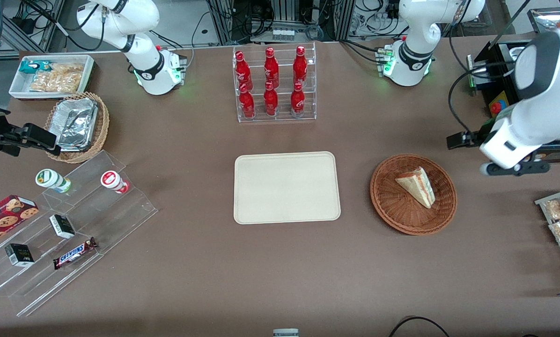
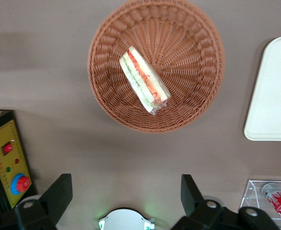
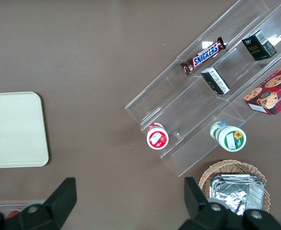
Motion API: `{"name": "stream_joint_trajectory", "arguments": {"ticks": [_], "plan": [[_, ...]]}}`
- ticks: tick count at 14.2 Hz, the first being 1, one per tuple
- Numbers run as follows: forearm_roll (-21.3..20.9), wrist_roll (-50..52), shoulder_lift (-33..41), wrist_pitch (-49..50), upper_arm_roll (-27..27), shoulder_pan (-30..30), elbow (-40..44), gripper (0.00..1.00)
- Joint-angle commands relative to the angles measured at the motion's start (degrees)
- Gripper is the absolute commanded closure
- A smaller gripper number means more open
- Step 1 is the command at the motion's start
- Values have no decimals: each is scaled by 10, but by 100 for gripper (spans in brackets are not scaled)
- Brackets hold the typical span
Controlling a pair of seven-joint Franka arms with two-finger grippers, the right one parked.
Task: Place sandwich from basket to tray
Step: 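Move the left gripper over the wicker basket toward the sandwich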
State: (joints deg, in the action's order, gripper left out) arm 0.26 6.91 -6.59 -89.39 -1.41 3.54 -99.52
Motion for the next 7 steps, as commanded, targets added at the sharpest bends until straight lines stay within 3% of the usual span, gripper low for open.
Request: {"name": "stream_joint_trajectory", "arguments": {"ticks": [1, 7], "plan": [[16, 7, -22, -61, 2, 4, -42, 0], [14, 91, -18, -318, 1, 4, -218, 0]]}}
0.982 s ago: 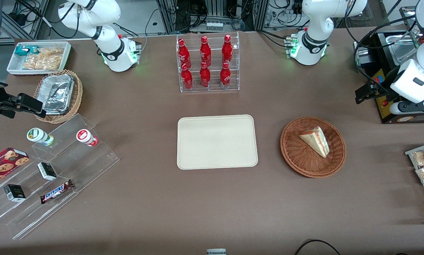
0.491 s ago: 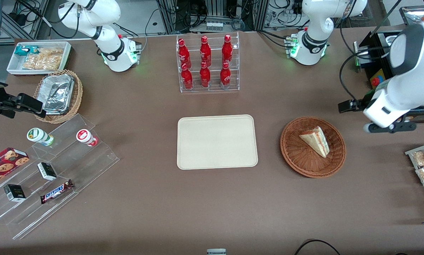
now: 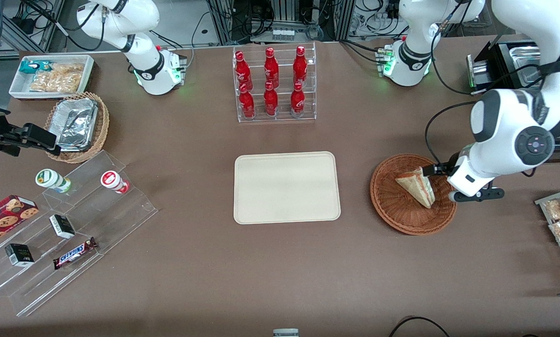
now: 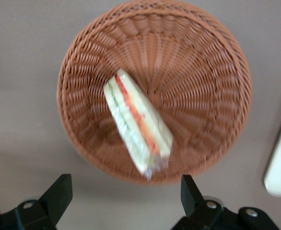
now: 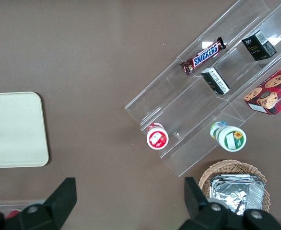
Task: Place sandwich from basket to tray
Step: 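Lower the open left gripper around the wrapped sandwich in the basket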
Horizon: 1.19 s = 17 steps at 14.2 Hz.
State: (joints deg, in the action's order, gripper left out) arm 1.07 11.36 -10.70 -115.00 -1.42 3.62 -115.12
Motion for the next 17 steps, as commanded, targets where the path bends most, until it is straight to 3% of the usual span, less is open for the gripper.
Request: {"name": "stream_joint_trajectory", "arguments": {"ticks": [1, 3, 6, 10, 12, 17], "plan": [[5, 85, 30, -99, -9, 3, -90, 0], [5, 163, 40, -166, -15, 3, -132, 0], [5, 308, 41, -181, -15, 3, -142, 0], [5, 411, 36, -294, -15, 3, -200, 0], [5, 428, 31, -346, -16, 3, -225, 0], [5, 467, 0, -360, -27, 3, -221, 4]]}}
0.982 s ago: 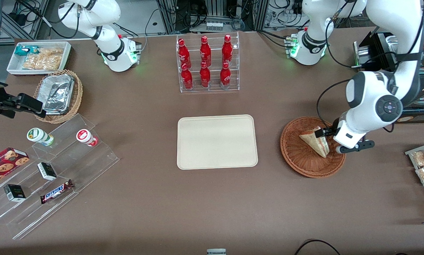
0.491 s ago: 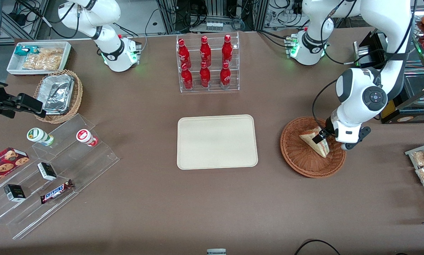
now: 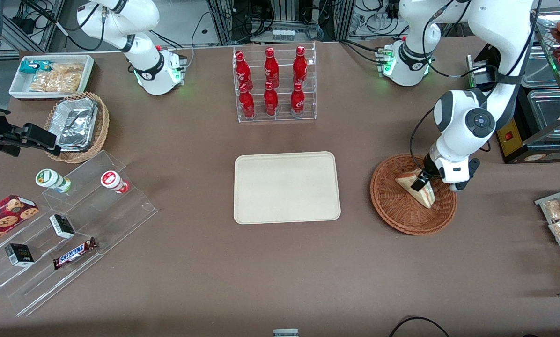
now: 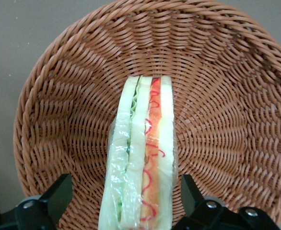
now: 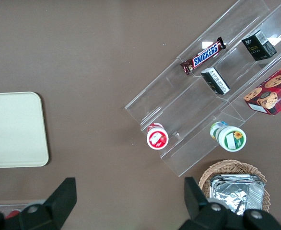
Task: Place sandwich from basket to tray
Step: 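Close the left gripper on the sandwich and lift it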
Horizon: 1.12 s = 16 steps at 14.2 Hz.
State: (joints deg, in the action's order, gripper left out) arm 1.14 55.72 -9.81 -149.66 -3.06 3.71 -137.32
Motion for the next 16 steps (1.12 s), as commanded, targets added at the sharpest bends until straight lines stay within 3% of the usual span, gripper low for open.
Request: {"name": "stream_joint_trajectory", "arguments": {"ticks": [1, 3, 4, 8, 11, 16], "plan": [[5, 28, -11, -13, -14, 2, 3, 22], [5, 21, -26, -13, -14, 2, 16, 82], [0, 15, -26, -12, -14, 2, 17, 90], [-3, -127, -5, 2, -13, 1, 34, 93], [-2, -263, -5, 80, -17, 2, 91, 90], [-7, -270, -82, 308, -109, 2, 291, 92]]}}
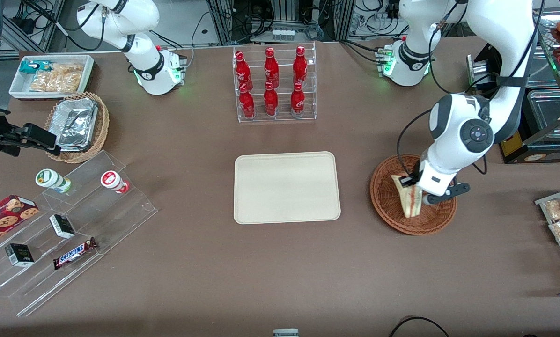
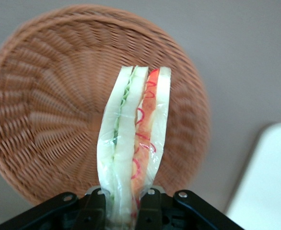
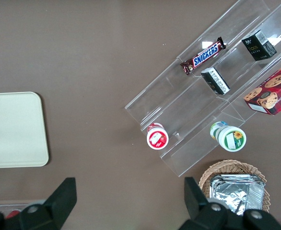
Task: Place sandwich from basket to tray
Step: 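Carry the held sandwich over the cream tray and lower it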
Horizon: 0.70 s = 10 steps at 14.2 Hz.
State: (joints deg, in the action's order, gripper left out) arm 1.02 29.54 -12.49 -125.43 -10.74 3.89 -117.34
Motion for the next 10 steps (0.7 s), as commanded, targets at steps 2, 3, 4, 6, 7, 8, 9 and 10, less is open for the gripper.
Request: {"name": "stream_joint_trajectory", "arguments": {"ticks": [2, 3, 4, 6, 7, 8, 9, 10], "plan": [[-36, 4, -87, 90, -78, 1, 133, 92], [-48, 27, -97, 87, -101, 1, 140, 92], [-63, 48, -106, 85, -123, 2, 150, 92], [-97, 120, -147, 87, -142, 45, 190, 92], [-115, 159, -168, 86, -142, 72, 207, 92], [-127, 187, -187, 85, -142, 92, 228, 92], [-130, 211, -207, 85, -142, 110, 254, 92], [-131, 228, -220, 85, -142, 130, 271, 92]]}}
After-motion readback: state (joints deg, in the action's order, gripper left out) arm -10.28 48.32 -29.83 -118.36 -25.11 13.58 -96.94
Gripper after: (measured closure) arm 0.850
